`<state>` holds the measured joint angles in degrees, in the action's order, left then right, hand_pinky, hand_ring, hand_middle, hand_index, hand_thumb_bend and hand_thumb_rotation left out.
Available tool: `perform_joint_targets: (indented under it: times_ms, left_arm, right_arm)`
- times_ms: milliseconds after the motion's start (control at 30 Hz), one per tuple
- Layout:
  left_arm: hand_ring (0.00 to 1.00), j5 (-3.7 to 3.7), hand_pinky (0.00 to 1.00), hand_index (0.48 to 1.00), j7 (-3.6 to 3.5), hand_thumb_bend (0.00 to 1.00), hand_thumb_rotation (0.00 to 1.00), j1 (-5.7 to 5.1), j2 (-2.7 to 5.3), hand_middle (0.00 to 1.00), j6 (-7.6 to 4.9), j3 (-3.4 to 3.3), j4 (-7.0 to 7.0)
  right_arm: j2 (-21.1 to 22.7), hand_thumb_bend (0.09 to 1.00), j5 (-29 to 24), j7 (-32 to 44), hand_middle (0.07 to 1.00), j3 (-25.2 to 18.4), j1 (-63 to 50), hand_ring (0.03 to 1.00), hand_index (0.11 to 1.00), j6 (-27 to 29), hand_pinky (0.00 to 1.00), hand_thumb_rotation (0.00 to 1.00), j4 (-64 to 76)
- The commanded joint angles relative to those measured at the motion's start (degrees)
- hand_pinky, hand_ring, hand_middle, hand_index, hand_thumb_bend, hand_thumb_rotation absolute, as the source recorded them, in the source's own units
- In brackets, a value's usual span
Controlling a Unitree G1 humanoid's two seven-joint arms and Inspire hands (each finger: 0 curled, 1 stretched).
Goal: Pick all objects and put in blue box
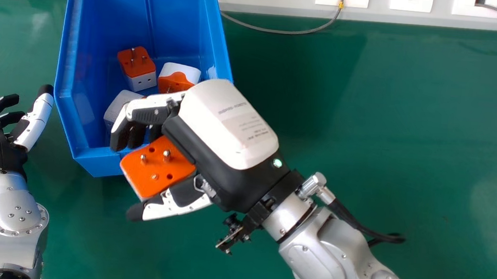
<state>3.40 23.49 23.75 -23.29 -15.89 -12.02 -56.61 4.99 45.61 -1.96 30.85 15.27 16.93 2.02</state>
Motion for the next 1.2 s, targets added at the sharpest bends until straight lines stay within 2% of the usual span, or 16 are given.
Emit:
perform_joint_targets:
  times_ms: [0,100,233,333,467,633,700,800,1067,1167]
  left_arm:
    - [0.74,0.24,0.6,0.871,-0.76,0.63,0.55,-0.13,0.48,0.81,0.57,0.35,-0.54]
    - [0.74,0.37,0.6,0.872,-0.59,0.63,0.55,-0.21,0.53,0.81,0.7,0.43,-0.13]
    - [0.74,0.53,0.6,0.872,-0.39,0.63,0.55,-0.2,0.45,0.81,0.34,0.5,-0.52]
    - [0.74,0.56,0.6,0.872,-0.18,0.64,0.55,-0.48,0.65,0.81,0.27,0.54,-0.14]
    - [0.74,0.64,0.6,0.872,0.15,0.64,0.55,-1.07,0.95,0.81,0.47,0.61,1.02]
    - [0.74,0.47,0.6,0.871,0.05,0.64,0.55,-1.22,1.02,0.81,0.11,0.46,0.61]
    - [0.74,0.54,0.6,0.871,0.33,0.64,0.55,-1.21,1.33,0.81,0.3,0.54,1.05]
    - [0.74,0.42,0.6,0.871,0.32,0.64,0.55,-1.11,1.64,0.81,0.53,0.54,1.15]
    - [0.74,0.47,0.6,0.869,0.37,0.64,0.56,-1.64,2.03,0.81,1.01,0.51,2.16]
    - [0.74,0.24,0.6,0.869,0.22,0.64,0.56,-1.75,2.26,0.81,1.04,0.35,2.35]
  right_arm:
    - [-0.44,0.499,0.3,-1.71,0.523,-1.52,3.36,0.443,0.511,0.28,0.32,0.0,1.27]
    - [-0.82,0.498,-0.26,-1.72,0.523,-2.3,5.48,0.446,0.516,0.08,0.32,0.0,0.6]
    - [-2.12,0.497,-0.06,-2.92,0.518,-3.08,9.69,0.445,0.521,-0.53,0.33,0.0,-1.41]
    - [-2.78,0.498,-0.01,-4.48,0.511,-3.76,14.55,0.443,0.521,-0.5,0.33,0.0,-4.71]
    - [-3.2,0.498,0.34,-7.35,0.512,-4.22,21.52,0.447,0.517,0.01,0.34,0.0,-10.82]
    - [-4.19,0.497,0.12,-9.8,0.51,-4.28,30.61,0.443,0.519,0.03,0.33,0.0,-19.77]
    - [-4.87,0.497,-0.16,-10.69,0.51,-4.16,34.1,0.443,0.519,0.13,0.33,0.0,-24.13]
    - [-5.64,0.496,-0.45,-12.22,0.516,-3.94,38.3,0.443,0.52,0.69,0.33,0.0,-30.24]
    - [-8.47,0.49,1.3,-20.45,0.527,-0.55,49.85,0.44,0.543,3.72,0.31,0.0,-53.61]
    - [-9.54,0.49,3.06,-23.02,0.53,1.63,52.07,0.444,0.541,3.6,0.31,0.0,-59.92]
